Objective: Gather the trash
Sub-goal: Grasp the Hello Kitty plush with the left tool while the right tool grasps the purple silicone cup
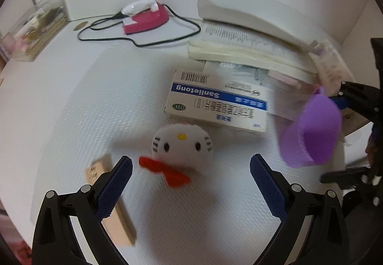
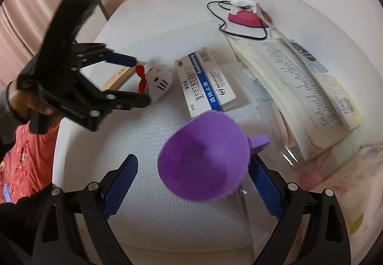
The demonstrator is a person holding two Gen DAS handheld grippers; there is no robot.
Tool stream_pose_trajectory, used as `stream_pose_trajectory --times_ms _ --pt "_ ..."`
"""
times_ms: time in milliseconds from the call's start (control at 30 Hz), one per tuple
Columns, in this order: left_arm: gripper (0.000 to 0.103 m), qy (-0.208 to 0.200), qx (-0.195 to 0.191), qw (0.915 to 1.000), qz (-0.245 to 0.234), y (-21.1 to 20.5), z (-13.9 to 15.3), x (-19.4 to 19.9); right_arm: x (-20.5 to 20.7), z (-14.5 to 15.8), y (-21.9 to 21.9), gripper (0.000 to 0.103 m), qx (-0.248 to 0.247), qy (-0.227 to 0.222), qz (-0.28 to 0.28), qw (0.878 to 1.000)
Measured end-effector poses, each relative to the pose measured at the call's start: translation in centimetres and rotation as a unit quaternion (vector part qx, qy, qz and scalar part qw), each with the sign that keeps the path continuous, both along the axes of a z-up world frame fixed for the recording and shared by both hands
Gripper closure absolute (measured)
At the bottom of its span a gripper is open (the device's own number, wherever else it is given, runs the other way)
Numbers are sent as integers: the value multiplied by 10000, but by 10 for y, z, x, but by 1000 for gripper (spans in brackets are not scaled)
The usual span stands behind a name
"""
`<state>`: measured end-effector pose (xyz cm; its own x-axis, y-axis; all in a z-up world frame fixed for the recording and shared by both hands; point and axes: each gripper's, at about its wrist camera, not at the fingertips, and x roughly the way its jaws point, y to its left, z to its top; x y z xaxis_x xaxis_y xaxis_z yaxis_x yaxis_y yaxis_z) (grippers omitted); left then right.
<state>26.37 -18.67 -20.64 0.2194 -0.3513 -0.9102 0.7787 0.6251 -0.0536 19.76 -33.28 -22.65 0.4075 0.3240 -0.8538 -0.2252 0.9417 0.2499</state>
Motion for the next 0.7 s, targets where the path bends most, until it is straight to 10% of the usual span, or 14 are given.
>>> stream_pose_trajectory --times_ms 200,467,700 --pt "8 73 -136 9998 -134 -5 -11 12 6 -12 1 12 -82 54 61 9999" --pt "50 -35 -63 9998 -208 -5 -13 6 10 -20 2 36 -37 102 262 9996" --pt "54 49 -42 9998 -194 -2 -6 -12 7 -17 1 36 47 49 365 9993"
